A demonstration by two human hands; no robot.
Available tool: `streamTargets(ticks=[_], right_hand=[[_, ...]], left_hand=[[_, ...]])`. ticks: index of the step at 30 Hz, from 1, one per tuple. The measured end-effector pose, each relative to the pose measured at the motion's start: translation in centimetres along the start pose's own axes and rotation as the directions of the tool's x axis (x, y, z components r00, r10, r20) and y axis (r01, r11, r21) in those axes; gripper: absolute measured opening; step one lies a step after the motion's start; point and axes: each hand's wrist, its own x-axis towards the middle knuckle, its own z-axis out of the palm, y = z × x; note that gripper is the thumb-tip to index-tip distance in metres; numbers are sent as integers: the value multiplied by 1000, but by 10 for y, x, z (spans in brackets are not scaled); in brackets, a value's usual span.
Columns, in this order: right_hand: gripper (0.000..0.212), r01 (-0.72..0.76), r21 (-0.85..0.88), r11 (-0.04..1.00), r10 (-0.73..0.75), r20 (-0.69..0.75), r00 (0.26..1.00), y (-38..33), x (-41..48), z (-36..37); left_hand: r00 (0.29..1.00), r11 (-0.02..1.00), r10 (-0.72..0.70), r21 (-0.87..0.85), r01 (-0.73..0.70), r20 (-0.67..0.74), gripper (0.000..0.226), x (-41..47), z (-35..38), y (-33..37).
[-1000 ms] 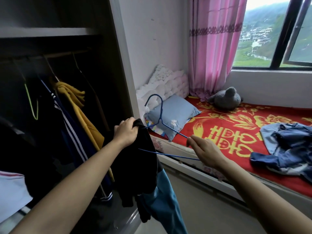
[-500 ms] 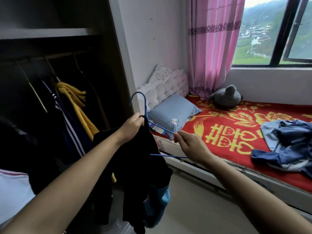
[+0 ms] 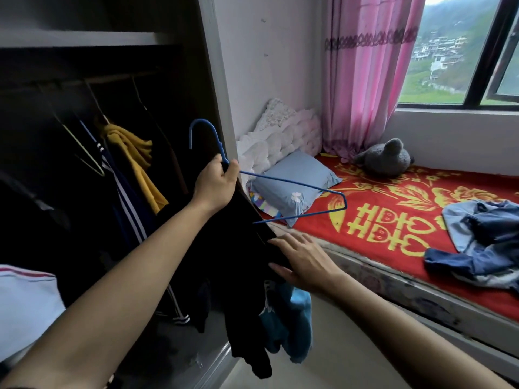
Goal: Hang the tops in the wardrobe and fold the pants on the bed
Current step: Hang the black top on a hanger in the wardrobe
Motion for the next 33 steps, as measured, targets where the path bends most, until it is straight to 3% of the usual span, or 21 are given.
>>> streamTargets(ticks=[2, 5, 10, 12, 18, 21, 25, 29, 33], right_hand=[[29, -10, -36, 999, 14, 117, 993, 0, 1, 7], [16, -19, -102, 995, 29, 103, 994, 5, 0, 7], [39, -129, -208, 970, 144, 62, 988, 32, -8, -17], [42, -107, -268, 958, 128, 63, 990, 44, -7, -28], [45, -13, -365, 931, 10, -12, 1000, 47, 22, -39], [48, 34, -400, 916, -30, 17, 999, 54, 27, -46], [55, 65, -414, 908, -30, 90, 995, 64, 25, -48], [63, 33, -455, 890, 37, 143, 989, 70, 30, -48], [66, 20, -464, 886, 33, 107, 994, 78, 30, -49]], left_hand=[[1000, 1000, 15, -16, -15, -2, 27, 2, -4, 5], [1000, 999, 17, 47, -18, 11, 31, 3, -7, 0], [999, 956, -40, 291, 36, 6, 40, 7, -15, -37], [999, 918, -31, 397, 13, 39, 43, 5, -15, -52], [994, 887, 27, 456, -71, 104, 37, 0, 6, -60], [999, 913, -10, 409, -12, 52, 38, 8, -3, -66], [992, 972, -127, 198, 129, -20, 32, 18, -12, -78], [980, 980, -196, 55, 194, 36, 26, 17, -7, -81], [970, 973, -228, -17, 230, 85, 28, 15, -5, -85]])
